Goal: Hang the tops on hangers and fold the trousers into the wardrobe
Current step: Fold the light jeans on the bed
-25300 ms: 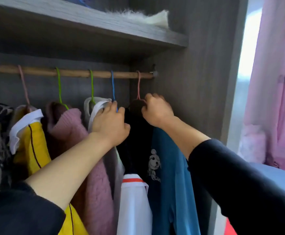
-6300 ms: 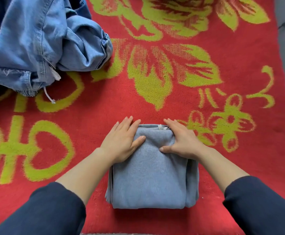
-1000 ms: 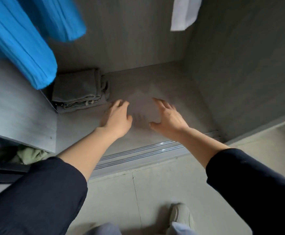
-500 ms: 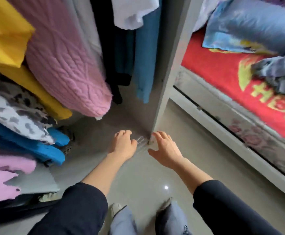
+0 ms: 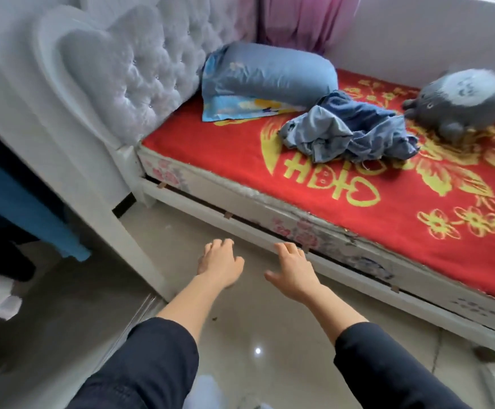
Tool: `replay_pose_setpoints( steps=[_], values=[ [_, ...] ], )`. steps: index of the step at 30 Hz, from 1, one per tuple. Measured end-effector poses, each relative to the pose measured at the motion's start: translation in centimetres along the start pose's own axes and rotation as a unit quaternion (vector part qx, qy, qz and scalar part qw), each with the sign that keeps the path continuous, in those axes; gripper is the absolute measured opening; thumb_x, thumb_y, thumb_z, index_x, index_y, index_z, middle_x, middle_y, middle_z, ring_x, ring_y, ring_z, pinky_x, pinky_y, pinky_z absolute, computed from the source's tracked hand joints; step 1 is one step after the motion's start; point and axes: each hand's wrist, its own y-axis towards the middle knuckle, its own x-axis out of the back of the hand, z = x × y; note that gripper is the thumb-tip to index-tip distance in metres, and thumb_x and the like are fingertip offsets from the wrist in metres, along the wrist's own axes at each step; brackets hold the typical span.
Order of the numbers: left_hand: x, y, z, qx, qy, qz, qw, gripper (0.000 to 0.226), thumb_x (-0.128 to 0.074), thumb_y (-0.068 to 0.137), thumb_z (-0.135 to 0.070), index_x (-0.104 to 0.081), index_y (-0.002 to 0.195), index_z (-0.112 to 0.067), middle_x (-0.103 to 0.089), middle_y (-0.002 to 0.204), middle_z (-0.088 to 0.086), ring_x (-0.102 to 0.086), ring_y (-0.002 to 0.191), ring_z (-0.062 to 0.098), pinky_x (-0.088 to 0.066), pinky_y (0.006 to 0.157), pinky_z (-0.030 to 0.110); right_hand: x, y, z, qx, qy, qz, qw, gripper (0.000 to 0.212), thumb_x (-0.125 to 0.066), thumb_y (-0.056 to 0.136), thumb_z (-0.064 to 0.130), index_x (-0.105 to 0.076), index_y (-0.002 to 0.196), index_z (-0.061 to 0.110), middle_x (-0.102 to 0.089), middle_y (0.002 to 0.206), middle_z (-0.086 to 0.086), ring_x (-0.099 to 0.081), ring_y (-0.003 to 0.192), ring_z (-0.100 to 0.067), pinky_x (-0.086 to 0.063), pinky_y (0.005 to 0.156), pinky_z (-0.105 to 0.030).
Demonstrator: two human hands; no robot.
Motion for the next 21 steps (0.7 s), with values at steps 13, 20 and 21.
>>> replay_pose_setpoints(
  steps=[13, 20, 21],
  values=[
    [0.6, 21.0, -18.4, -0.125, 0.081, 0.027, 0.989, 0.049, -0.041, 0.094, -0.029, -0.036, 0.14, -0.014, -0.032, 0.148, 0.009, -0.011, 0.142, 0.029, -0.027, 0.112, 0.045, 12.6, 16.2, -13.7, -0.114, 0.074, -0.044, 0.99, 0.068, -0.058, 0.089, 0.036, -0.027, 0.147, 0.018, -0.032, 0.147, -0.006, -0.034, 0.13, -0.026, -0.037, 0.105, -0.042],
    [1.5, 32.2, -27.9, -0.155, 0.108, 0.05, 0.981, 0.049, -0.04, 0.094, -0.031, -0.036, 0.14, -0.016, -0.03, 0.15, 0.007, -0.013, 0.142, 0.026, -0.028, 0.11, 0.045, 18.9, 26.1, -20.2, -0.164, 0.094, -0.052, 0.981, 0.068, -0.058, 0.089, 0.037, -0.027, 0.147, 0.019, -0.031, 0.148, -0.005, -0.033, 0.132, -0.026, -0.038, 0.104, -0.042],
    [1.5, 33.3, -28.9, -0.159, 0.111, 0.054, 0.98, 0.048, -0.041, 0.094, -0.031, -0.036, 0.14, -0.016, -0.029, 0.151, 0.007, -0.014, 0.142, 0.026, -0.028, 0.11, 0.044, 19.5, 27.0, -21.0, -0.168, 0.091, -0.052, 0.98, 0.069, -0.058, 0.089, 0.038, -0.027, 0.147, 0.018, -0.031, 0.147, -0.005, -0.034, 0.131, -0.026, -0.038, 0.104, -0.041]
  ],
)
